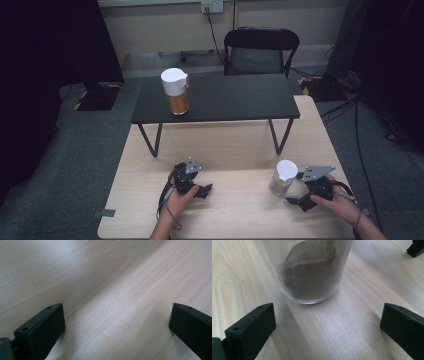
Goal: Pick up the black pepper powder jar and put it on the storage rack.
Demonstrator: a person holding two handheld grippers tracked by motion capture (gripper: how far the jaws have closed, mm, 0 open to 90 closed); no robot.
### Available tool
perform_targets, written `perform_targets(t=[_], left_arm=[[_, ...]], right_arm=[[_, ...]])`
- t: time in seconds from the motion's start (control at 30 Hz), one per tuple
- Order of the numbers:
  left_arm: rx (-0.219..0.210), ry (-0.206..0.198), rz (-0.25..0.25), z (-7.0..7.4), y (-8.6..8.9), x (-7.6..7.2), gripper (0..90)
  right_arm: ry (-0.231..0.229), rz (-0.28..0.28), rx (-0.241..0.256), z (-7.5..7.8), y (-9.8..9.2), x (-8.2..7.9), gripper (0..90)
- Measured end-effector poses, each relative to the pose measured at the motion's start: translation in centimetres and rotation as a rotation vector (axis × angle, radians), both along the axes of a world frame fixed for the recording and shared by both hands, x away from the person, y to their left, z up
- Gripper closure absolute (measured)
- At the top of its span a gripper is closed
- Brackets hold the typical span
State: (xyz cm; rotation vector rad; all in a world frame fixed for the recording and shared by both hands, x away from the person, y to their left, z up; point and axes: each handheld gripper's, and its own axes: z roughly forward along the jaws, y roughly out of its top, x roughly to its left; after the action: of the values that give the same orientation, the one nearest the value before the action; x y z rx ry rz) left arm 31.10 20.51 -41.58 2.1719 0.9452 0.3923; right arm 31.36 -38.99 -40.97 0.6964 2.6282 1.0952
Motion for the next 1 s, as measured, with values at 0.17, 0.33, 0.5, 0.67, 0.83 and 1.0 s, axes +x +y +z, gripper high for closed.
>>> perform_targets(t=[0.17, 0.33, 0.5, 0.67, 0.83, 1.0], left_arm=[[0.0, 0.0, 0.0, 0.01, 0.0, -0.01, 0.0], [0.0, 0.0, 0.0, 0.0, 0.0, 0.02, 0.0], [-0.001, 0.001, 0.0, 0.0, 0.0, 0.04, 0.0], [0.0, 0.0, -0.001, 0.0, 0.0, 0.04, 0.0], [0.0, 0.001, 0.0, 0.0, 0.0, 0.04, 0.0], [0.0, 0.001, -0.001, 0.0, 0.01, 0.05, 0.0]], right_arm=[[-0.001, 0.001, 0.0, -0.01, 0.03, 0.05, 0.0], [-0.001, -0.003, 0.0, -0.01, 0.1, 0.05, 0.0], [-0.001, -0.001, 0.001, -0.01, 0.07, 0.08, 0.0], [0.005, -0.003, 0.005, 0.0, 0.01, 0.17, 0.0], [0.029, -0.017, 0.003, 0.35, 0.26, 0.41, 0.0], [0.047, -0.008, 0.01, 0.58, 0.33, 0.66, 1.6]])
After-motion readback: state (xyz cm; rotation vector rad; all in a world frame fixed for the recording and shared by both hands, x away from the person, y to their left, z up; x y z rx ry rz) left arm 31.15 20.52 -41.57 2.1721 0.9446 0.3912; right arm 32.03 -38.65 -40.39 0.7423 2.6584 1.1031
